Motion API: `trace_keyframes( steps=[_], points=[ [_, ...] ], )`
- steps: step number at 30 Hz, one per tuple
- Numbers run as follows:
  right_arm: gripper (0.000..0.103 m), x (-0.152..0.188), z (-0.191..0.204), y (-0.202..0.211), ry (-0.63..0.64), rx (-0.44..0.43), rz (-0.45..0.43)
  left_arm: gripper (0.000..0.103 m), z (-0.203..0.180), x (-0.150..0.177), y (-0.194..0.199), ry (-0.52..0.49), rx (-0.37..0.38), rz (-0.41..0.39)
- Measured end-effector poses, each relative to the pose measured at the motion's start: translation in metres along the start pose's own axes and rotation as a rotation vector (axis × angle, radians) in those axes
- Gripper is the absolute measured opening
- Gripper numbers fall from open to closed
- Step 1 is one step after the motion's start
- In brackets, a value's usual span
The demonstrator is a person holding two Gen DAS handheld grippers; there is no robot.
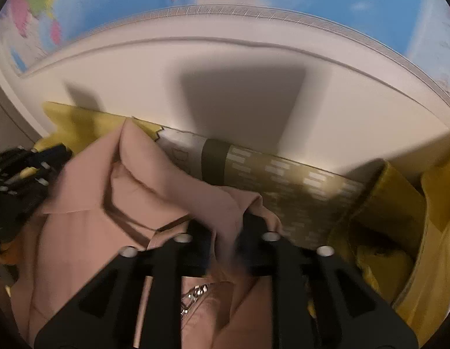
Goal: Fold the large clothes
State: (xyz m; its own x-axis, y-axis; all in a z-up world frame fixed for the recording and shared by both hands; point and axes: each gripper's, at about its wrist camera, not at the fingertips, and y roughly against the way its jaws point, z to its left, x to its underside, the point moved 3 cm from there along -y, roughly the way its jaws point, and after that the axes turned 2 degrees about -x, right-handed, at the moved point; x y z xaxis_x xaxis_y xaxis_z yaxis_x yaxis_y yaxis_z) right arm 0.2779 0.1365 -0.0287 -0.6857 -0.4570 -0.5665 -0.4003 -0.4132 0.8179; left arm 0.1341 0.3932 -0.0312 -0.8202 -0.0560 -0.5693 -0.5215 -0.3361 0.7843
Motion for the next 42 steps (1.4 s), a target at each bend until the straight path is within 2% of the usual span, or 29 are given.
trace_keyframes(
  steps=[1,2,4,5,6,8,10,12,13,14,15,16,18,20,21,23,24,25,26,28,31,33,35,36,38,39,40,41,42],
  points=[
    [0.055,0.005,-0.002,0.019,0.008,-0.004,-0.052,0.054,0.005,0.005,0.006,-0.001,0.014,-0.021],
    [0.071,0.012,-0.004,0.040,0.023,0.016,-0.098,0.067,0.013,0.013,0.015,-0.007,0.033,-0.049],
    [0.071,0.034,-0.004,0.081,0.075,0.012,-0.168,0.069,0.028,0.027,0.034,-0.038,0.038,-0.087],
    [0.071,0.048,-0.001,0.096,0.107,0.006,-0.169,0.076,0.037,0.036,0.043,-0.056,0.042,-0.095],
    [0.073,0.065,0.000,0.106,0.133,0.015,-0.159,0.079,0.043,0.043,0.049,-0.062,0.047,-0.098],
    [0.086,0.096,0.004,0.114,0.157,0.042,-0.122,0.081,0.056,0.064,0.063,-0.073,0.087,-0.090],
    [0.086,0.142,0.009,0.112,0.187,0.070,-0.054,0.084,0.057,0.085,0.079,-0.073,0.121,-0.082],
    [0.079,0.172,0.008,0.100,0.176,0.079,0.010,0.084,0.055,0.104,0.081,-0.085,0.150,-0.060],
    [0.060,0.185,0.007,0.093,0.175,0.084,0.036,0.084,0.055,0.111,0.079,-0.094,0.152,-0.047],
    [0.015,0.194,0.005,0.087,0.182,0.105,0.056,0.084,0.051,0.115,0.078,-0.100,0.153,-0.041],
    [0.004,0.197,0.001,0.086,0.168,0.097,0.066,0.084,0.050,0.120,0.077,-0.111,0.156,-0.035],
    [0.001,0.195,-0.011,0.095,0.097,0.079,0.043,0.081,0.051,0.123,0.076,-0.114,0.155,-0.032],
    [0.001,0.180,-0.026,0.126,0.030,0.075,-0.050,0.062,0.046,0.121,0.070,-0.103,0.156,-0.021],
    [0.001,0.158,-0.057,0.174,-0.083,0.050,-0.179,0.052,0.046,0.122,0.060,-0.070,0.170,-0.016],
    [0.001,0.152,-0.064,0.182,-0.095,0.053,-0.200,0.052,0.048,0.118,0.061,-0.058,0.169,-0.028],
    [0.001,0.142,-0.076,0.185,-0.089,0.162,-0.214,0.057,0.034,0.119,0.055,-0.046,0.176,-0.031],
    [0.001,0.141,-0.081,0.179,-0.121,0.152,-0.196,0.063,0.030,0.118,0.051,-0.034,0.179,-0.021],
    [0.002,0.141,-0.087,0.169,-0.150,0.130,-0.173,0.064,0.021,0.116,0.042,-0.026,0.185,-0.008],
    [0.003,0.139,-0.094,0.159,-0.168,0.128,-0.158,0.065,0.021,0.117,0.042,-0.030,0.189,-0.007],
    [0.009,0.148,-0.097,0.135,-0.180,0.158,-0.097,0.075,0.019,0.122,0.043,-0.034,0.197,-0.004],
    [0.056,0.160,-0.094,0.135,-0.213,0.192,-0.120,0.079,0.020,0.135,0.055,-0.058,0.223,-0.007],
    [0.060,0.170,-0.089,0.152,-0.228,0.162,-0.164,0.083,0.020,0.143,0.068,-0.086,0.220,-0.035],
    [0.074,0.184,-0.082,0.166,-0.219,0.126,-0.178,0.088,0.017,0.151,0.084,-0.110,0.237,-0.056],
    [0.077,0.194,-0.077,0.173,-0.206,0.119,-0.187,0.088,0.012,0.154,0.089,-0.122,0.251,-0.054],
    [0.088,0.217,-0.063,0.183,-0.167,0.113,-0.190,0.089,0.000,0.160,0.098,-0.160,0.288,-0.062],
    [0.090,0.231,-0.078,0.195,-0.157,0.105,-0.183,0.089,-0.008,0.164,0.100,-0.192,0.296,-0.064],
    [0.090,0.243,-0.074,0.195,-0.147,0.086,-0.171,0.089,-0.017,0.168,0.098,-0.231,0.287,-0.062],
    [0.090,0.253,-0.073,0.193,-0.142,0.072,-0.156,0.083,-0.023,0.171,0.094,-0.261,0.272,-0.057],
    [0.090,0.263,-0.074,0.196,-0.142,0.068,-0.139,0.064,-0.028,0.173,0.086,-0.278,0.241,-0.040]
  ],
)
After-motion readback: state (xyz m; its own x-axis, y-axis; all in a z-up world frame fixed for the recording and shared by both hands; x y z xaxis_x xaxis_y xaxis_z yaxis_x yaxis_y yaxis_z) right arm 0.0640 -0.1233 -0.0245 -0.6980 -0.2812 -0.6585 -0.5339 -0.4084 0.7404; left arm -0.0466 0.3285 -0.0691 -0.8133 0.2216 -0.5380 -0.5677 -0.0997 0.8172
